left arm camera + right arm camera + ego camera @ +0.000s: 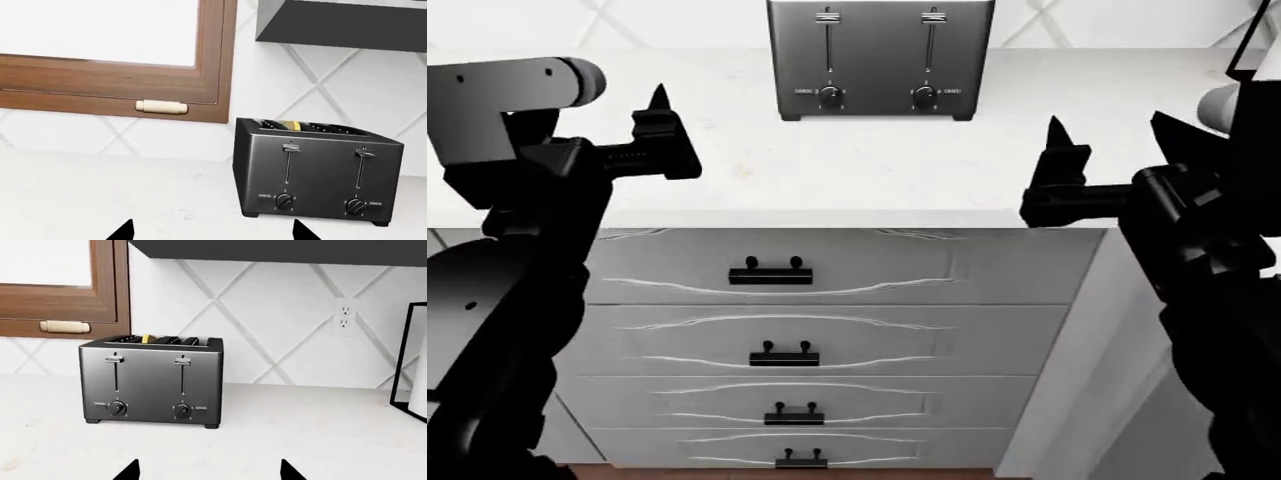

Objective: Push down the lever of the toaster to turn it on.

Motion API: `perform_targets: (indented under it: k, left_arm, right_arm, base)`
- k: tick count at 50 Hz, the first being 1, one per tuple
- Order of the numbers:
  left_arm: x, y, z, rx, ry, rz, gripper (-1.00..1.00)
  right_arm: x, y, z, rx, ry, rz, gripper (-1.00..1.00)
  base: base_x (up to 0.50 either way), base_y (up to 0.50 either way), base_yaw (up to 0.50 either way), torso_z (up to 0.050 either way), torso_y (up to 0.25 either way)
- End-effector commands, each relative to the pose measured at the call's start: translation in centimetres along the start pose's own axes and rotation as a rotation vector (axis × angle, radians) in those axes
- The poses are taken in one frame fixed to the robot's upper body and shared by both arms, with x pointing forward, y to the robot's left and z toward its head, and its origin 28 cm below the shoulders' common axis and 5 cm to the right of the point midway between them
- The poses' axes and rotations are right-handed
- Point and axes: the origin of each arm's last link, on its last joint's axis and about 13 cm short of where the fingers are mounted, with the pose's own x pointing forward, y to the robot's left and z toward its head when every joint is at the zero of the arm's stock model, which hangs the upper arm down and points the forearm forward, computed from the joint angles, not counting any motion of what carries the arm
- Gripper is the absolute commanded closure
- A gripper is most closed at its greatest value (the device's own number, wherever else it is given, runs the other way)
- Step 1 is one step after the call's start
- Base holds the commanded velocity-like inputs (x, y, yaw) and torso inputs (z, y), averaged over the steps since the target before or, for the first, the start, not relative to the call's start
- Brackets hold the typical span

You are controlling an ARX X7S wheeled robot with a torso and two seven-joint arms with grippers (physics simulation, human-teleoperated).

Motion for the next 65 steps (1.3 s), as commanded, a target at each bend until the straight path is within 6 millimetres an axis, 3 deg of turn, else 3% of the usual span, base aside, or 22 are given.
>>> perform_targets:
  k: [1,18,26,39,65]
  left_arm:
    - [1.2,1.2,2.8,-0.015,-0.060,0.036,-1.00]
    - [1.5,1.2,3.2,-0.014,-0.096,0.051,-1.00]
    - [0.5,1.5,2.1,0.048,-0.154,0.088,-1.00]
    - [0.4,1.5,2.0,0.057,-0.162,0.094,-1.00]
    - [0.5,1.4,1.9,0.073,-0.160,0.100,-1.00]
  right_arm:
    - [1.2,-0.8,2.9,-0.008,-0.034,-0.019,-1.00]
    - [1.2,-1.1,3.3,-0.005,-0.058,-0.035,-1.00]
    - [0.5,-0.6,1.9,0.024,-0.090,-0.015,-1.00]
    - [0.4,-0.6,1.8,0.029,-0.094,-0.013,-1.00]
    - [0.3,-0.7,1.8,0.046,-0.101,-0.003,-1.00]
  base:
    - [0.00,0.00,0.00,0.000,0.000]
    - [0.00,0.00,0.00,0.000,0.000]
    - [0.00,0.00,0.00,0.000,0.000]
    - [0.00,0.00,0.00,0.000,0.000]
    - [0.00,0.01,0.00,0.041,0.000]
